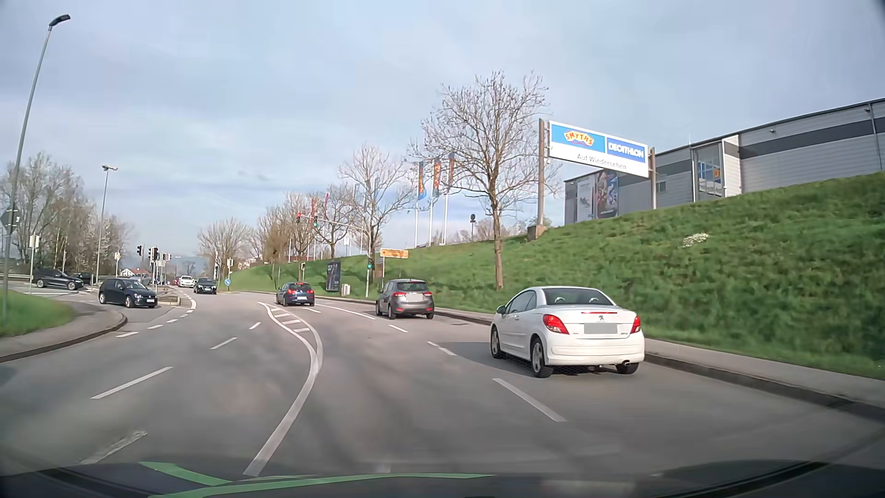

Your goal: Follow the waypoints while adhering to traffic rules and regulations

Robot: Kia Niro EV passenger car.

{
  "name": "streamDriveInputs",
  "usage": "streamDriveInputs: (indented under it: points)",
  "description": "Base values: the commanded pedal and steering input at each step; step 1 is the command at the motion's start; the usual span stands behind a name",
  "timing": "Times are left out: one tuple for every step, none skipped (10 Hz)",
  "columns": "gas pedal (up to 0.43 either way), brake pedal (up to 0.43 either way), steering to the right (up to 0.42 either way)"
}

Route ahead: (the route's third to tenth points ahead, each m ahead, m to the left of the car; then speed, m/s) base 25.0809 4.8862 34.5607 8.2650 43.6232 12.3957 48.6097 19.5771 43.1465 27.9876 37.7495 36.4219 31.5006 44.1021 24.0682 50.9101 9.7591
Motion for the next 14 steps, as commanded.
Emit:
streamDriveInputs:
  points:
    - [0.0, 0.183, -0.064]
    - [0.0, 0.189, -0.065]
    - [0.0, 0.189, -0.065]
    - [0.0, 0.195, -0.064]
    - [0.0, 0.195, -0.065]
    - [0.0, 0.195, -0.064]
    - [0.0, 0.195, -0.065]
    - [0.0, 0.201, -0.064]
    - [0.0, 0.201, -0.064]
    - [0.0, 0.201, -0.063]
    - [0.0, 0.207, -0.063]
    - [0.0, 0.207, -0.062]
    - [0.0, 0.213, -0.061]
    - [0.0, 0.213, -0.061]
